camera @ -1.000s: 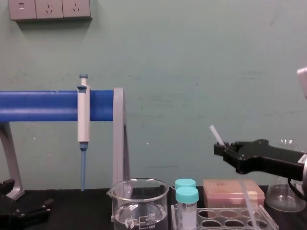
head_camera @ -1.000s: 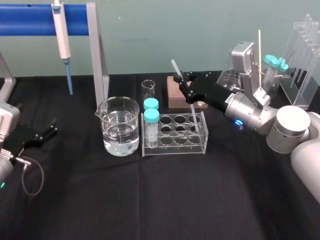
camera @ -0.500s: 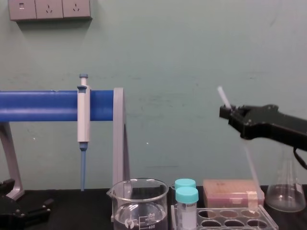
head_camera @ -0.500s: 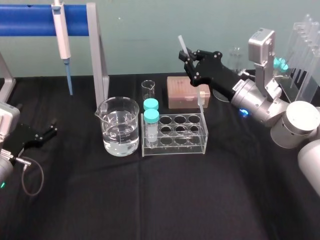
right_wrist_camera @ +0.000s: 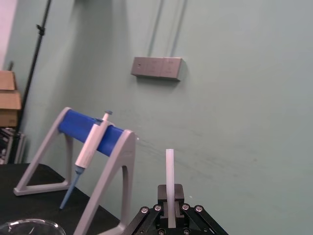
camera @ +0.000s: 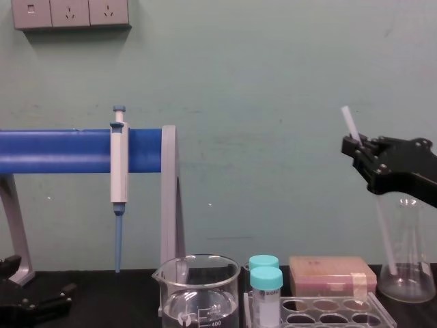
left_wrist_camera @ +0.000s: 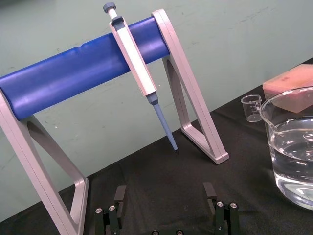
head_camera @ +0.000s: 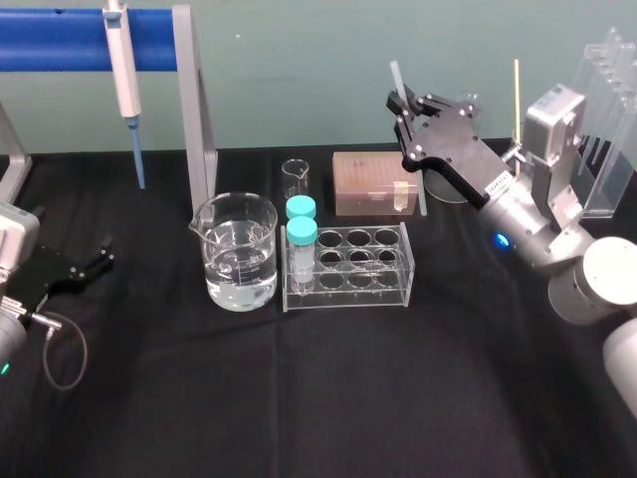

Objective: Pick up the stirring rod with one hand, then place it down.

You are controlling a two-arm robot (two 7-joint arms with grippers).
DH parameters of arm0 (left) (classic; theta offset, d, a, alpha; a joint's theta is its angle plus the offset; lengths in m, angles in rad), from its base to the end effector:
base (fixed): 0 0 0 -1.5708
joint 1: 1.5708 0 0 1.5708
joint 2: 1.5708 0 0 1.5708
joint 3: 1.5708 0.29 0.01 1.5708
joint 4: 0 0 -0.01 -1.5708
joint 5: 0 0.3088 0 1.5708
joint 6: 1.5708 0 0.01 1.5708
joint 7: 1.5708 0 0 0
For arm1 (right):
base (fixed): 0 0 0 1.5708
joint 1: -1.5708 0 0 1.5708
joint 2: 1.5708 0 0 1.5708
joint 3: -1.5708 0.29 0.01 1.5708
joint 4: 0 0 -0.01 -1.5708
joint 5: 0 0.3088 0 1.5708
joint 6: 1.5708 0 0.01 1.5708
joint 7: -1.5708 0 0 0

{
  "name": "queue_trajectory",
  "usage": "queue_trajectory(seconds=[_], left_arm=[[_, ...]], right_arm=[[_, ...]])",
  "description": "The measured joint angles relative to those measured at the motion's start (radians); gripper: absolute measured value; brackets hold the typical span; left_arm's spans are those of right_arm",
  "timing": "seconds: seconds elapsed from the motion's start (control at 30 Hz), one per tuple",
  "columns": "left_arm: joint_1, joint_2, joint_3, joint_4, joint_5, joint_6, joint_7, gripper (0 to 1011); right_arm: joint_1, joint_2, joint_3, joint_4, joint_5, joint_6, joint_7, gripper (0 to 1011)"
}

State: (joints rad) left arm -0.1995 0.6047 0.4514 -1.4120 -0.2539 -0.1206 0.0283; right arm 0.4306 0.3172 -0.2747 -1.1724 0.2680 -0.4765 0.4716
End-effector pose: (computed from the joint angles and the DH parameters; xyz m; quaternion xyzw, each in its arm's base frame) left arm 0.3581 0.0827 -0.3023 0.1415 -0.1325 0.5799 0.7913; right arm 0.4396 -0.0541 -0.2631 0.0737 -0.2146 -0.4449 0.8663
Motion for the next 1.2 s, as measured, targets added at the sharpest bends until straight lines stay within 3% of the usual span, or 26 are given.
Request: queue_trajectory(seconds=[0.57,1.2], left_arm=[[0.0,0.0,0.0,0.0,0.0,0.0,0.0,1000],[0.0,0.0,0.0,0.0,0.0,0.0,0.0,1000]], right_arm=[[-0.132,-0.018,0.066,-0.102,-0.066,-0.001,-0.096,68],[-0.138,-0.022,0.072,-0.106,-0.08,0.006,-0.105,68]])
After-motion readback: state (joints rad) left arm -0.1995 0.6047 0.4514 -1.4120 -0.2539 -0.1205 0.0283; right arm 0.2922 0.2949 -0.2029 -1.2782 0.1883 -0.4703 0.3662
